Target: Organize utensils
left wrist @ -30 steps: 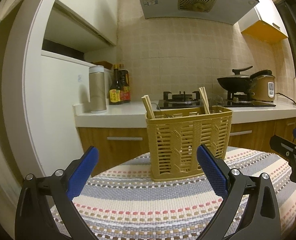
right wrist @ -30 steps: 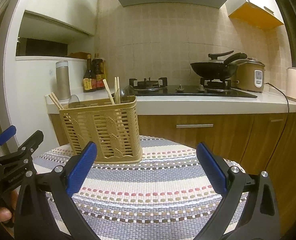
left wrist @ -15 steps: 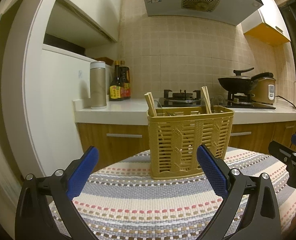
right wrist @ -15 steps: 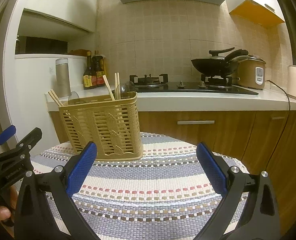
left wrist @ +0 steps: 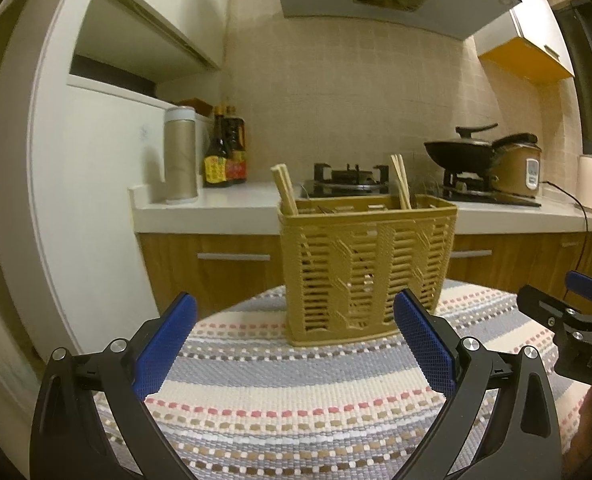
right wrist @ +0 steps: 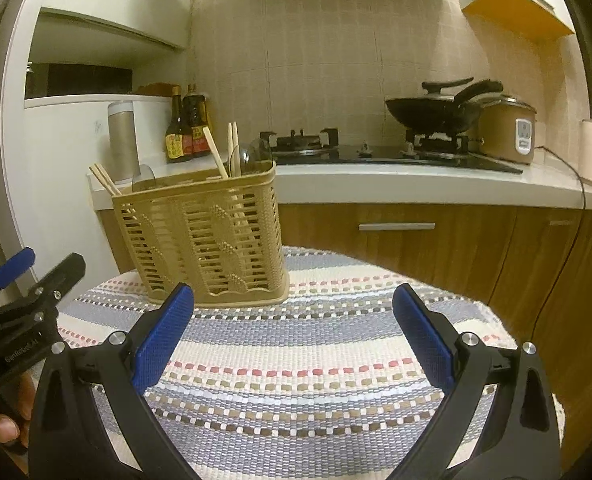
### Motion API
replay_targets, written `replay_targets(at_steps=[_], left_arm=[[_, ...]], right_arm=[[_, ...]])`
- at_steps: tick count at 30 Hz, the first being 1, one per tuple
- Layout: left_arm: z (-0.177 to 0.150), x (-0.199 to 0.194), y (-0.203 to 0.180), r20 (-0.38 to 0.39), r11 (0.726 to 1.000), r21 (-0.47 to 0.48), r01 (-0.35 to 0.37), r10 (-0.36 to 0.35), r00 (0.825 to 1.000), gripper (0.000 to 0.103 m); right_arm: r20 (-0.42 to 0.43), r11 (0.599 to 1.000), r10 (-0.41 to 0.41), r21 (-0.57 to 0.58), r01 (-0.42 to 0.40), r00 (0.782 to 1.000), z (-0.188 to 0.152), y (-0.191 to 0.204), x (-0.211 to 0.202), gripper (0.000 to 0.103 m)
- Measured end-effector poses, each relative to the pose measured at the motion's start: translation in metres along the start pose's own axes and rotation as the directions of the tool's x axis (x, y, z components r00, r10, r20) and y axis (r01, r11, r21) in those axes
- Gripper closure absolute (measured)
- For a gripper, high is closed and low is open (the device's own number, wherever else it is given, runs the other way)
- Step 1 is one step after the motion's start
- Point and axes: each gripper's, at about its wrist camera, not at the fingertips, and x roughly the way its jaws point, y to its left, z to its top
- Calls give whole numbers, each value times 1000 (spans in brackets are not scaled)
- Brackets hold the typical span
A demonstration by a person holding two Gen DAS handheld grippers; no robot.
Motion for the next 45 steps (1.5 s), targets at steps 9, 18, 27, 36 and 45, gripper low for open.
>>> replay_targets(at_steps=[9,18,27,36,45], left_arm=[[0,0,-1,-2,1000,4,0,0,1000,8],[1,1,-1,-14,1000,2,10,-10,1000,8],[0,3,-1,-17,1000,4,15,-15,1000,8],[0,3,-1,-17,1000,4,13,-13,1000,8],[-1,1,-3,-6,1000,12,16,-15,1000,8]], right_arm=[[-11,1000,-6,11,6,1000,0,-3,2,8],[-18,1000,-11,8,11,1000,0,-3,4,8],[-16,1000,-12,6,12,1000,1,-4,4,8],[-16,1000,-10,8,10,1000,1,-5,3,8],[-16,1000,-11,9,11,1000,1,-4,3,8]])
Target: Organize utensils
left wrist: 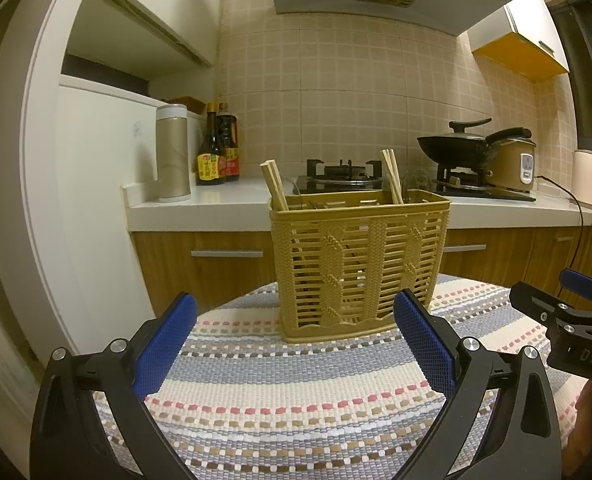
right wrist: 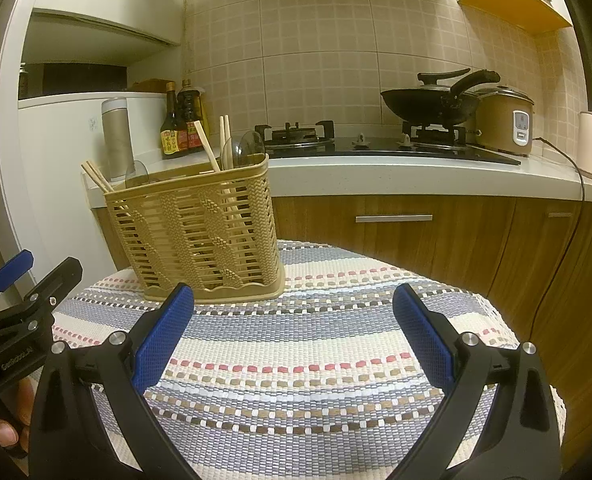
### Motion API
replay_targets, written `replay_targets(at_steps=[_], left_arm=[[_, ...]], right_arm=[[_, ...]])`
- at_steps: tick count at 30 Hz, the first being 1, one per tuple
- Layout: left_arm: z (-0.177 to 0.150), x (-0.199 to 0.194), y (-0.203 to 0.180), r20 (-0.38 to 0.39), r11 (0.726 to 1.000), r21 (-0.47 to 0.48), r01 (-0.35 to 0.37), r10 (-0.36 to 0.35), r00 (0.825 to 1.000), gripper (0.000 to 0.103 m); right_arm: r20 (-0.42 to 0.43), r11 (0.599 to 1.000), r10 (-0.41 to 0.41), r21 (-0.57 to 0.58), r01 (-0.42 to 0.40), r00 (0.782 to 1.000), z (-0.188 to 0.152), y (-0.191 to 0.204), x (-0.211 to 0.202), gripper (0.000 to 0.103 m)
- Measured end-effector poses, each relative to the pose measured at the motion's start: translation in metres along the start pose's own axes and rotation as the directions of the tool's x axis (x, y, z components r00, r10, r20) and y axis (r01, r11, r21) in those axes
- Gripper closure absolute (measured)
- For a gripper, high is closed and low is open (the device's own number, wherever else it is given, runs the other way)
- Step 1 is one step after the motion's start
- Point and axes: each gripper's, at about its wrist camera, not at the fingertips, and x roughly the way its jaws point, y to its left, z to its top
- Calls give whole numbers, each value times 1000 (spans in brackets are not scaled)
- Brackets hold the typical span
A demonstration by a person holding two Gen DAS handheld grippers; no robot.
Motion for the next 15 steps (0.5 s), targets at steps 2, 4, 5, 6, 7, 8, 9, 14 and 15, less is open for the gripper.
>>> replay_targets(at_steps=[2,4,5,6,7,8,9,14,15], left_arm=[[0,-2,-1,16,1000,7,-6,6,1000,8],[1,-4,0,28,1000,6,-14,14,1000,7],[1,-4,1,26,1000,-1,-13,13,1000,7],[1,-3,3,20,1000,-11,-5,6,1000,7],[1,-3,5,14,1000,-21,1,-1,1000,7],[2,-1,8,4,999,-35,9,-9,1000,7],[2,0,9,-5,999,-45,14,-14,1000,7],[2,2,14,-16,997,-70,24,-25,1000,7],[2,2,13,-16,997,-67,25,-26,1000,7]], right_arm=[[-1,1000,1,-1,-1,1000,0,0,0,8],[0,1000,0,0,0,1000,0,0,0,8],[0,1000,-1,0,1,1000,0,0,0,8],[0,1000,-2,0,2,1000,0,0,0,8],[0,1000,-2,0,2,1000,0,0,0,8],[0,1000,-1,1,1,1000,0,0,0,8],[0,1000,-1,2,1,1000,0,-1,-1,8],[-6,1000,-1,1,1,1000,0,0,0,8],[-8,1000,-1,0,1,1000,0,0,1,8]])
